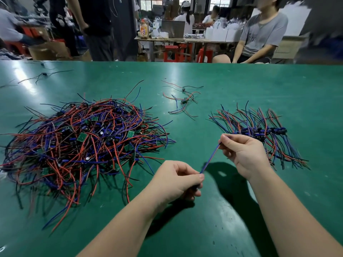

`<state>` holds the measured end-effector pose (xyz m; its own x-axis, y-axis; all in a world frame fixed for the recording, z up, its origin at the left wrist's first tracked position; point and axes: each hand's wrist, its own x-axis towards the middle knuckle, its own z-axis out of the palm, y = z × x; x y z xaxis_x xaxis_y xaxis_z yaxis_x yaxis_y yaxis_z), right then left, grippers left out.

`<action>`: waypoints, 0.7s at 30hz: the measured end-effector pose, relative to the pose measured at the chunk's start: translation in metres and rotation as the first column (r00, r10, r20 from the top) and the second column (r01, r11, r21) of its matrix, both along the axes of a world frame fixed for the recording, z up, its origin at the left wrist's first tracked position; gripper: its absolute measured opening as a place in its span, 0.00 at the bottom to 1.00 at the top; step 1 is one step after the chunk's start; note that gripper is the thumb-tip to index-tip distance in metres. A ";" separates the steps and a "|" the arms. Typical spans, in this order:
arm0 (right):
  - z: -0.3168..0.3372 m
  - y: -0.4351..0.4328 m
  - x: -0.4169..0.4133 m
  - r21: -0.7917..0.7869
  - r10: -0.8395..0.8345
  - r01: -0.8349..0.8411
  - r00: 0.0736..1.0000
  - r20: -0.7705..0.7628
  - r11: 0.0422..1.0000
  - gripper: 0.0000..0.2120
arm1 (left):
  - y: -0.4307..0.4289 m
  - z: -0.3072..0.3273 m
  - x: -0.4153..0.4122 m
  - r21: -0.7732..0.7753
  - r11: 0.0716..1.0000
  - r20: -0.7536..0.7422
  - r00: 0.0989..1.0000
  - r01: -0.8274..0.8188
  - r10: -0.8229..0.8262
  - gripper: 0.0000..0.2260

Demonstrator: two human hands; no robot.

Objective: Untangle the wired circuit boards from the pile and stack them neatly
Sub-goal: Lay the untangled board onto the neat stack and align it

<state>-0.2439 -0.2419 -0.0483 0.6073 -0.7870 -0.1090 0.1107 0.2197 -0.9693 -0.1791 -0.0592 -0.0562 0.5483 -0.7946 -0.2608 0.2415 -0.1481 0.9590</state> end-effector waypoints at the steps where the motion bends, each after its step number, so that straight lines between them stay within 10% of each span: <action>1: -0.003 -0.002 0.000 -0.036 -0.018 0.018 1.000 -0.018 0.999 0.04 | 0.000 0.000 -0.002 0.024 1.000 -0.003 1.000 0.020 -0.020 0.06; 15: 0.007 -0.005 -0.007 0.154 -0.023 0.014 0.998 0.059 0.988 0.06 | 0.008 0.005 0.007 0.078 0.995 0.214 0.973 0.070 -0.085 0.07; 21: 0.010 -0.003 -0.003 0.272 -0.057 0.007 0.983 0.176 0.962 0.07 | 0.008 0.008 0.010 -0.076 0.992 -0.060 0.992 0.105 -0.110 0.07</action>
